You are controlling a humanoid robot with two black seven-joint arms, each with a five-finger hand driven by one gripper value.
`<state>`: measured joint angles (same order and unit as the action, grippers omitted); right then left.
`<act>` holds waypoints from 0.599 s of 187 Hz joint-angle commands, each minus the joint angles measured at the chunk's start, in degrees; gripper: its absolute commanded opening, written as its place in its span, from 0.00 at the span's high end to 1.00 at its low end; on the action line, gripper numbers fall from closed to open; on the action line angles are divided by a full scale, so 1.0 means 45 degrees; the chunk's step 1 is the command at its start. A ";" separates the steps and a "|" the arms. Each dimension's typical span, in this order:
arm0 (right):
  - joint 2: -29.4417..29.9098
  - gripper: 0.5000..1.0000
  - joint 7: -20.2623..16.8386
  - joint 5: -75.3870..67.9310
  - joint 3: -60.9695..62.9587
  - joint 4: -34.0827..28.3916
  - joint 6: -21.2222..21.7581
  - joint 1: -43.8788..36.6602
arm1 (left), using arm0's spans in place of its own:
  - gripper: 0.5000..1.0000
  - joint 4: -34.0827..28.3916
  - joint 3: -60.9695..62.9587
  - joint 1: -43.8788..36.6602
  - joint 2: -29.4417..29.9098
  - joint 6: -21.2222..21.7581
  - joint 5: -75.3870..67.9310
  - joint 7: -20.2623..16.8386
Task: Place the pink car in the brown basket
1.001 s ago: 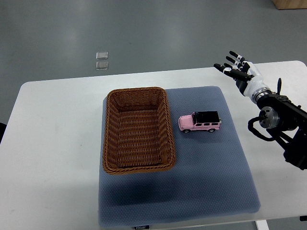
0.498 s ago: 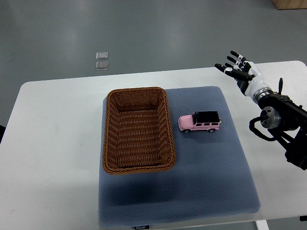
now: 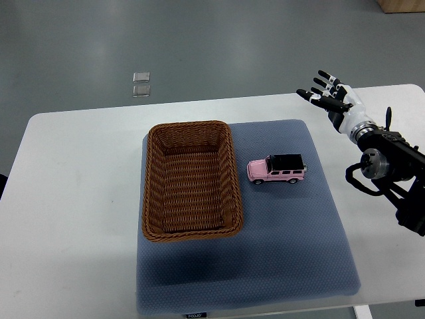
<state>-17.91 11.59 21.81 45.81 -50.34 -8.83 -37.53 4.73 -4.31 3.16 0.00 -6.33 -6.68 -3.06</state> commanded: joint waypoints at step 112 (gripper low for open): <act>-0.1664 0.17 0.0998 0.5837 -0.0375 -0.0317 0.3700 -0.0078 | 0.00 -0.0017 0.0020 0.0000 0.0000 0.0000 -0.0001 -0.0003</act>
<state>-23.83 14.54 43.42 45.24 -51.64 5.17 -37.95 4.63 -4.24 3.16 0.00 -6.33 -6.68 -3.07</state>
